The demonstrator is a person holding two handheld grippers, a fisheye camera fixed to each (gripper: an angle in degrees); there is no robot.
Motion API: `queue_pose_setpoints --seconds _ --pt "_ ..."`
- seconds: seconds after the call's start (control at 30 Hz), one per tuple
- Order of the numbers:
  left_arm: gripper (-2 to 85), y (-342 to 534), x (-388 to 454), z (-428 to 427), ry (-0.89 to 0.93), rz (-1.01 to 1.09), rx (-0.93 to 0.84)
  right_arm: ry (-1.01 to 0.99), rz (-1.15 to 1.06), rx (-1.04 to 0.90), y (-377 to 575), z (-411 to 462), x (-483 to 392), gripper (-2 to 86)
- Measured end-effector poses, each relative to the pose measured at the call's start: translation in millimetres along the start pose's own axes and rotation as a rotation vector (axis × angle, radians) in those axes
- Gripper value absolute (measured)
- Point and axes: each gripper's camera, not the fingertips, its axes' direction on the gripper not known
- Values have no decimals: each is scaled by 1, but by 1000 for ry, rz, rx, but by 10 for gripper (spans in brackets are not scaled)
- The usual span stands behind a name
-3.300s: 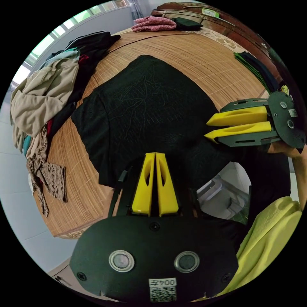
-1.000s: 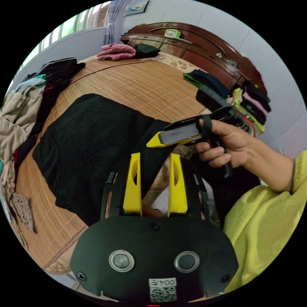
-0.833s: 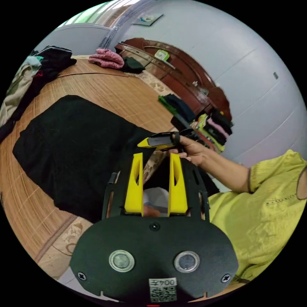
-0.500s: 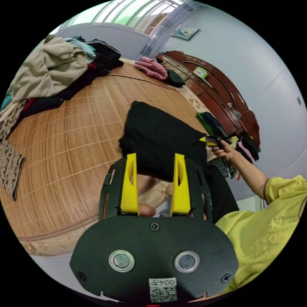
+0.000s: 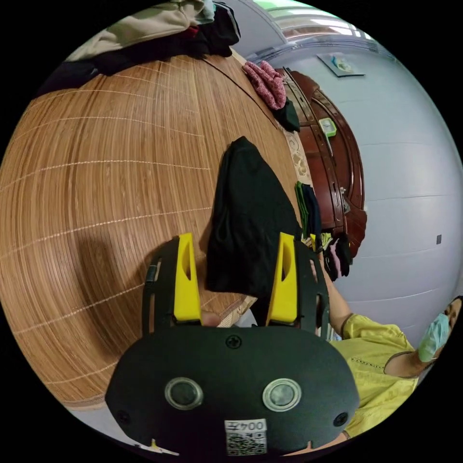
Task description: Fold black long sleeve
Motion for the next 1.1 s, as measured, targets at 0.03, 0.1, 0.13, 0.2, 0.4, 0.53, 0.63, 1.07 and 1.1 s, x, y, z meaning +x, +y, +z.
queue_pose_setpoints --seconds 0.03,0.1,0.13,0.2,0.4,0.53,0.63,1.07,1.1 --pt "227 -3 0 0 6 -1 -2 18 -1 1 0 -3 0 160" --pt "226 -14 4 6 7 24 -32 35 -9 8 1 -6 -1 159" --pt "225 -16 6 8 7 34 -39 43 -13 15 1 -7 -1 158" --pt "224 -25 14 20 34 61 -90 43 -20 19 3 -7 -2 156" --pt "220 -33 29 32 31 88 -101 44 -51 -50 19 5 -8 149" --pt "212 -31 36 40 44 96 -102 51 -74 -28 36 7 -16 159" --pt "198 -28 47 50 37 115 -94 37 -87 -52 42 8 -21 155" --pt "65 12 129 94 -228 294 34 457 -240 -71 73 25 -91 64" --pt "62 21 149 98 -296 355 55 525 -283 -59 81 28 -106 63"
